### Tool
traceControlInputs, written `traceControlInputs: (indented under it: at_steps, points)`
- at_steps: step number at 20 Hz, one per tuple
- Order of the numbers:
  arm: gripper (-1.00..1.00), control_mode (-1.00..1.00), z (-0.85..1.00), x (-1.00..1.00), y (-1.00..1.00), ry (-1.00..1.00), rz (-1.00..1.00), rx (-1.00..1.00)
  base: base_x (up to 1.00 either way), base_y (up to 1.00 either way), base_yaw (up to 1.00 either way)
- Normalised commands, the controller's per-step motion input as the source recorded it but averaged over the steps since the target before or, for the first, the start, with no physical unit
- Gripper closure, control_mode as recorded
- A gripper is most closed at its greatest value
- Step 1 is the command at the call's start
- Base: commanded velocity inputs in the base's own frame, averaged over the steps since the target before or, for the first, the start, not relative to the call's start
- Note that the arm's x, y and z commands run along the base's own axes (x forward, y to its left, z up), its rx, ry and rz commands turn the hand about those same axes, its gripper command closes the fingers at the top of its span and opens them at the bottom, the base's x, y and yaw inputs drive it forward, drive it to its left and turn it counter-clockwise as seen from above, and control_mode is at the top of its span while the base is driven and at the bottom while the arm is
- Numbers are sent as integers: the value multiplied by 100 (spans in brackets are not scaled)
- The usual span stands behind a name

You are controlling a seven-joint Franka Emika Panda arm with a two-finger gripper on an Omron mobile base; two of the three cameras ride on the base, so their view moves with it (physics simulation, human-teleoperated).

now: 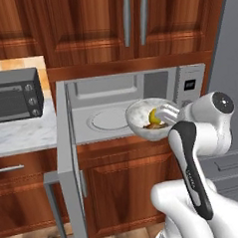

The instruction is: The microwave is finished heating the chicken drumstick and lemon. Take the bowl containing the food and place it on the dining counter.

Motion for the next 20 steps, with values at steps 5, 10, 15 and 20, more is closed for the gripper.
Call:
traceControlInputs:
  at_steps: [5,10,15,20]
  points:
    - [100,-100,-2,-19,-13,0,1,0,0,0,0]
    - [100,-100,0,-69,-69,-2,15,7,0,0,0]
    - [100,-100,0,-79,-81,-5,36,11,0,0,0]
    - [100,-100,-1,19,79,-25,-15,1,0,0,0]
